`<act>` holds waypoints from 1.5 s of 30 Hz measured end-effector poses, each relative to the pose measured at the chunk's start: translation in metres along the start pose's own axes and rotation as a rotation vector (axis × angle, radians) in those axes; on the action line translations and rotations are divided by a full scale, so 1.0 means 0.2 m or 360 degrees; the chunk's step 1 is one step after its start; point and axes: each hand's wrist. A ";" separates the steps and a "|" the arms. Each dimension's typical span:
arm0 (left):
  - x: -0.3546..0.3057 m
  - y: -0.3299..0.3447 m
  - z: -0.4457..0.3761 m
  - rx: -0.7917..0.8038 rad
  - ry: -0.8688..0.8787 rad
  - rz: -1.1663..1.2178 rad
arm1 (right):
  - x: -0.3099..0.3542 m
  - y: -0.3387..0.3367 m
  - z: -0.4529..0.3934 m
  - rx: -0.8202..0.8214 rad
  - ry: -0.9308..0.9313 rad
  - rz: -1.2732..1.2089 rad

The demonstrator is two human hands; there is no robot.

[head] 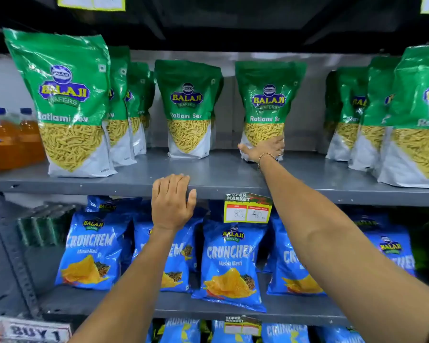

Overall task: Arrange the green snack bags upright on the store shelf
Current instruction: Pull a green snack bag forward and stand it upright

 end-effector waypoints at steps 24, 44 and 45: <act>0.00 0.00 0.00 -0.0050 0.0039 -0.0021 | -0.12 -0.14 -0.04 -0.0068 0.0002 -0.0160; -0.05 -0.11 0.00 0.0292 -0.0097 -0.0057 | -0.15 -0.31 0.25 -0.0089 -0.0117 -0.0123; -0.05 -0.12 0.00 0.0315 -0.0105 -0.0063 | -0.15 -0.32 0.26 -0.0082 -0.0119 -0.0120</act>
Point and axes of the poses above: each hand's wrist, its own z-axis away from the middle knuckle, its own y-axis out of the palm, x = y × z, and after that the axes turned 14 degrees about -y, right-handed
